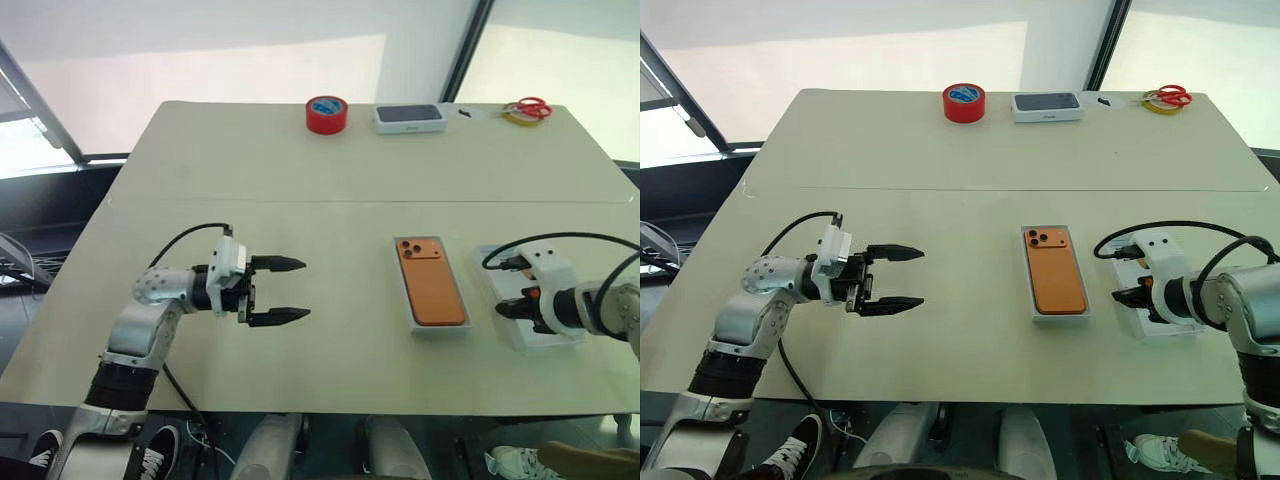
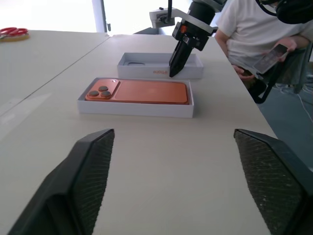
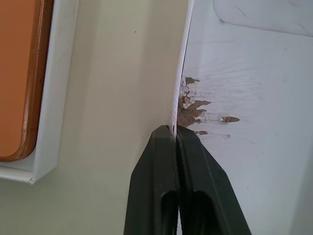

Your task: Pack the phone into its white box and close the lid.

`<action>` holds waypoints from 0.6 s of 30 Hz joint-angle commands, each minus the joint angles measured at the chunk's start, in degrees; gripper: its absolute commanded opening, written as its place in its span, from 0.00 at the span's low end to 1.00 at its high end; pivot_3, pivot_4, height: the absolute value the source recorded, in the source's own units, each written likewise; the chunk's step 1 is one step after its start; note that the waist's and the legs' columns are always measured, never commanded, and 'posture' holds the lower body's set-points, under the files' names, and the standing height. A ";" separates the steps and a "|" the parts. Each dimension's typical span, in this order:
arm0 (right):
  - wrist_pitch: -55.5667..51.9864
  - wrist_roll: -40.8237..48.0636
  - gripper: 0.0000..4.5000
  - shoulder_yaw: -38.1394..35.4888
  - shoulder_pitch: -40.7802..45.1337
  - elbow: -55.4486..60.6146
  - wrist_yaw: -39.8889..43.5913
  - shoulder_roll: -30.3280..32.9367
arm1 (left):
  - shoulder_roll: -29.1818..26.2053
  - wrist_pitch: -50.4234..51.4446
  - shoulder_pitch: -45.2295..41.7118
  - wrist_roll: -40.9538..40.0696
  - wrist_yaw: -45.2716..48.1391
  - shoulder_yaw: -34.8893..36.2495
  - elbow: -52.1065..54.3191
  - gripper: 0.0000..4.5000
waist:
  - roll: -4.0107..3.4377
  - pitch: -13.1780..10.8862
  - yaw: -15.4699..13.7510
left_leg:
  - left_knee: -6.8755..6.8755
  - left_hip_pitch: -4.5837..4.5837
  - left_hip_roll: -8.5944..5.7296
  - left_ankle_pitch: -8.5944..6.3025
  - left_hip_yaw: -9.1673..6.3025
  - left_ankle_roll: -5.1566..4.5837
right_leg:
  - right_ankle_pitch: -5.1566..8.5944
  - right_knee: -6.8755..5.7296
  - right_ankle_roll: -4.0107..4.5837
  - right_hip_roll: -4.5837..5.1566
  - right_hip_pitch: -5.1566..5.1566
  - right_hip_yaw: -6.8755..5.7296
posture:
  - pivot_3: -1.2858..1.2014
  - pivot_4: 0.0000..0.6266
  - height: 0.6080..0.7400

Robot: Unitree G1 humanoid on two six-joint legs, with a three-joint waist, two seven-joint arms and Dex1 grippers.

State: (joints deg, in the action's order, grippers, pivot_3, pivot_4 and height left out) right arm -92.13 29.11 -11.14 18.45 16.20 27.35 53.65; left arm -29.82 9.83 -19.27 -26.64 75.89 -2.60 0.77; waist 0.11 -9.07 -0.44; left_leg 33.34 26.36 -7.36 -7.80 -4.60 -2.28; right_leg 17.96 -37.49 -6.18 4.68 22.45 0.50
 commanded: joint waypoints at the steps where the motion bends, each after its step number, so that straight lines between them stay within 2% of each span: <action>1: 0.92 -1.96 0.00 -2.06 1.54 -1.20 -2.04 -1.74 | -0.10 1.70 -1.59 -1.91 -0.68 0.89 0.09 0.58 | 0.02 0.01 0.05 | 0.00 0.00 0.00 0.00 0.00 0.00 | 0.00 0.00 0.00 0.00 0.00 0.00 | 0.52 0.24 1.00; 4: 6.26 -2.52 0.00 -5.13 5.09 -2.32 -2.94 -4.74 | 0.25 3.53 -2.14 -2.68 -0.93 0.69 -0.33 0.24 | 0.00 0.00 0.27 | 0.00 0.00 -0.01 0.00 0.01 0.00 | 0.00 0.00 0.00 0.00 0.02 0.01 | 0.52 0.24 1.00; 6: 13.43 -2.76 0.00 -5.38 6.28 -1.17 -2.17 -5.95 | 1.26 2.78 -2.53 -1.94 -2.59 0.60 -0.66 0.01 | -0.13 -0.07 0.27 | -0.02 0.03 -0.01 0.00 0.01 0.00 | -0.01 0.00 -0.01 0.00 0.08 0.01 | 0.52 0.24 1.00; 10: 16.09 4.88 0.00 -12.25 10.24 2.07 -0.26 -15.46 | 3.49 2.48 -3.48 -0.58 -6.04 0.07 -1.47 0.01 | -0.13 -0.07 0.17 | -0.12 0.04 0.01 0.02 0.01 -0.01 | -0.13 -0.03 -0.24 -0.03 0.08 0.01 | 0.52 0.24 1.00; 12: 13.09 10.91 0.00 -16.53 12.48 4.33 -0.60 -22.49 | 5.12 1.31 -4.07 0.62 -8.39 -0.27 -1.85 0.01 | -0.13 -0.08 0.10 | -0.13 0.04 0.02 0.03 -0.02 -0.01 | -0.14 -0.06 -0.26 -0.06 0.06 0.00 | 0.52 0.24 1.00; 14: 5.73 20.90 0.00 -24.10 14.84 6.03 -1.20 -31.18 | 5.74 4.65 -3.98 -1.89 -8.22 -0.33 -0.26 0.01 | -0.12 -0.07 0.04 | -0.13 0.04 0.02 0.06 -0.03 -0.04 | -0.15 -0.13 -0.27 -0.07 0.06 0.01 | 0.52 0.24 1.00; 16: 0.43 30.83 0.00 -25.15 11.72 9.60 -1.73 -34.46 | 6.05 4.22 -3.71 -1.53 -8.93 -0.22 0.37 0.01 | -0.13 -0.07 -0.15 | -0.12 0.04 0.01 0.06 -0.03 -0.03 | -0.15 -0.22 -0.27 -0.08 0.04 0.03 | 0.52 0.24 1.00; 18: -0.37 40.27 0.00 -23.25 7.20 10.90 -4.59 -33.50 | 6.15 3.76 -3.69 -0.84 -9.25 -0.32 0.19 0.01 | -0.10 -0.06 -0.60 | -0.12 0.04 -0.01 0.03 -0.07 0.00 | -0.14 -0.27 -0.26 -0.08 0.22 0.01 | 0.52 0.24 1.00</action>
State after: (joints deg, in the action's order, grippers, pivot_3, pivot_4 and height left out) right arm -91.16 61.24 -33.42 27.61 24.23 24.70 19.11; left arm -23.59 14.31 -22.67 -26.95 67.09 -3.46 -0.86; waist 0.01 -9.13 -1.04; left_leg 33.22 26.39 -7.41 -7.77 -4.71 -2.28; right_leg 17.81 -37.75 -6.43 4.62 22.64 0.51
